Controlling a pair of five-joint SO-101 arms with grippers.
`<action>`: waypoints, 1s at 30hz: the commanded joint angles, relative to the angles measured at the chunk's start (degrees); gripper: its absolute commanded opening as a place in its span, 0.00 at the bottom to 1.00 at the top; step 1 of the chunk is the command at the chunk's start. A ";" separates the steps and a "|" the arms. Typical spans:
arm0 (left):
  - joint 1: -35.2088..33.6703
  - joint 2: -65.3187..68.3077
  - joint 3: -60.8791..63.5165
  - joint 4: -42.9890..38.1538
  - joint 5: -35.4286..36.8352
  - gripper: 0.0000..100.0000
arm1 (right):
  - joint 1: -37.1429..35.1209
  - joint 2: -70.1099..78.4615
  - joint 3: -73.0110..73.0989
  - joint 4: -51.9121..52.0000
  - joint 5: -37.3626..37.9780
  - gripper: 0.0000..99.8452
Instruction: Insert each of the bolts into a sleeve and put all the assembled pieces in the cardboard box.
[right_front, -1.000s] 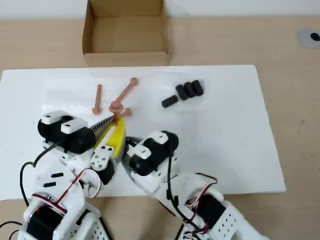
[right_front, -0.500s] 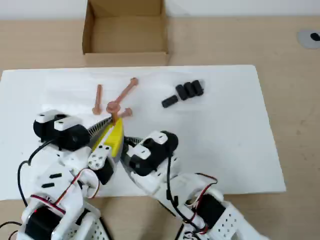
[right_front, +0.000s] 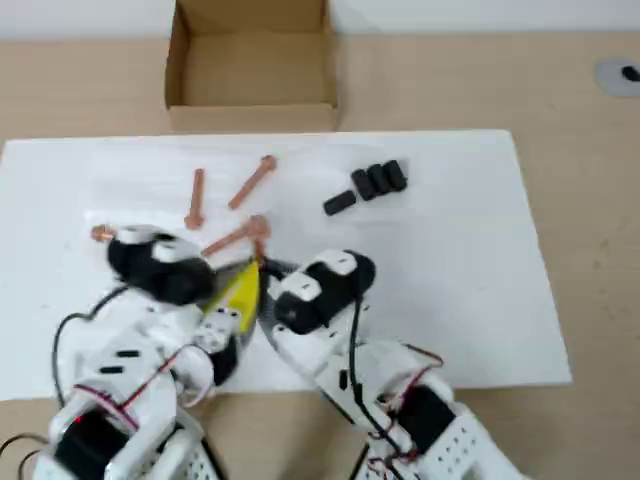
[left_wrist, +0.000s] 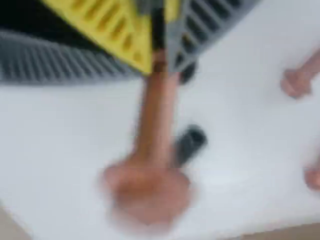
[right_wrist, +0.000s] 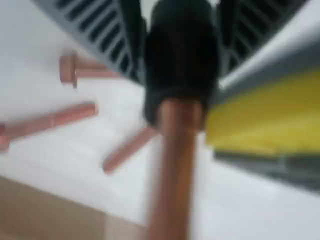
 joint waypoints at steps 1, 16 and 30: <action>0.97 -0.22 -0.35 0.00 -1.23 0.01 | 0.40 -6.29 -2.24 -1.49 -0.44 0.01; -8.53 -0.13 -2.90 0.62 -4.57 0.01 | 0.75 -6.29 -2.77 -1.32 -0.44 0.01; -36.57 0.04 -11.87 20.84 -10.11 0.32 | 11.56 1.89 -12.79 -3.43 -0.44 0.01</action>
